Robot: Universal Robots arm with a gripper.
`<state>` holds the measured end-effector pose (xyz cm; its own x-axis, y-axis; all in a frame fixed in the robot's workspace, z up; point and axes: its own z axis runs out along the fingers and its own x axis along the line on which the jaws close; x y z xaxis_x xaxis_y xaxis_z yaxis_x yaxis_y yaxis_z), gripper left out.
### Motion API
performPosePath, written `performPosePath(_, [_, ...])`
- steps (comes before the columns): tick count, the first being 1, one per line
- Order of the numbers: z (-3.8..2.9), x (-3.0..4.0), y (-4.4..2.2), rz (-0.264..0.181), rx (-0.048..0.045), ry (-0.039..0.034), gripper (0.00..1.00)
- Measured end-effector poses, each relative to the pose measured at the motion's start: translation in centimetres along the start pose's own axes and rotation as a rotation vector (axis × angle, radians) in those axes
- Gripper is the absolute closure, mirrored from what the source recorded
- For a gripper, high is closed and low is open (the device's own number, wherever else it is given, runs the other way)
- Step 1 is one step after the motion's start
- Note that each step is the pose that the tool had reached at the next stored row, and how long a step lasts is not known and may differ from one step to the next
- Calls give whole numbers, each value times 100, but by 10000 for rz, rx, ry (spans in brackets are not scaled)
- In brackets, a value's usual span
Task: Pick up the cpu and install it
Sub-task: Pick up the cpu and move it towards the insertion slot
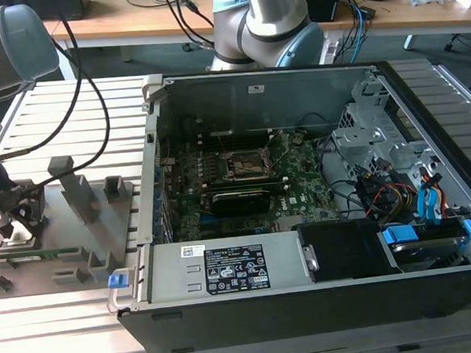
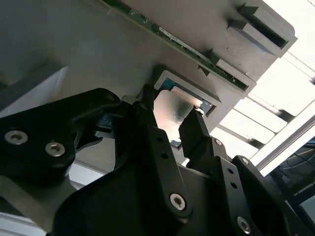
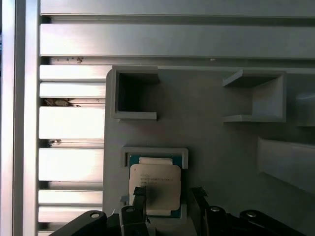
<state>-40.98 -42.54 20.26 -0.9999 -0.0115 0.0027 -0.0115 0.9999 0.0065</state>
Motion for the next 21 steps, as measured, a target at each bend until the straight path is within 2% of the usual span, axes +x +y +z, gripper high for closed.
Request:
performPosePath(3, [5, 28, 1, 0, -1, -37, 52])
performPosePath(9, [5, 32, 1, 0, 0, -37, 51])
performPosePath(10, [5, 33, 1, 0, -1, -37, 44])
performPosePath(13, [5, 34, 1, 0, -1, -37, 44])
performPosePath(14, [4, 35, 1, 0, 0, -37, 37])
performPosePath(16, [9, 41, 15, 2, -2, -36, 37])
performPosePath(17, [14, 53, 30, 1, -5, -38, 37])
performPosePath(19, [31, 122, 48, 1, -4, -37, 37])
performPosePath(21, [60, 125, 47, -1, -5, -38, 37])
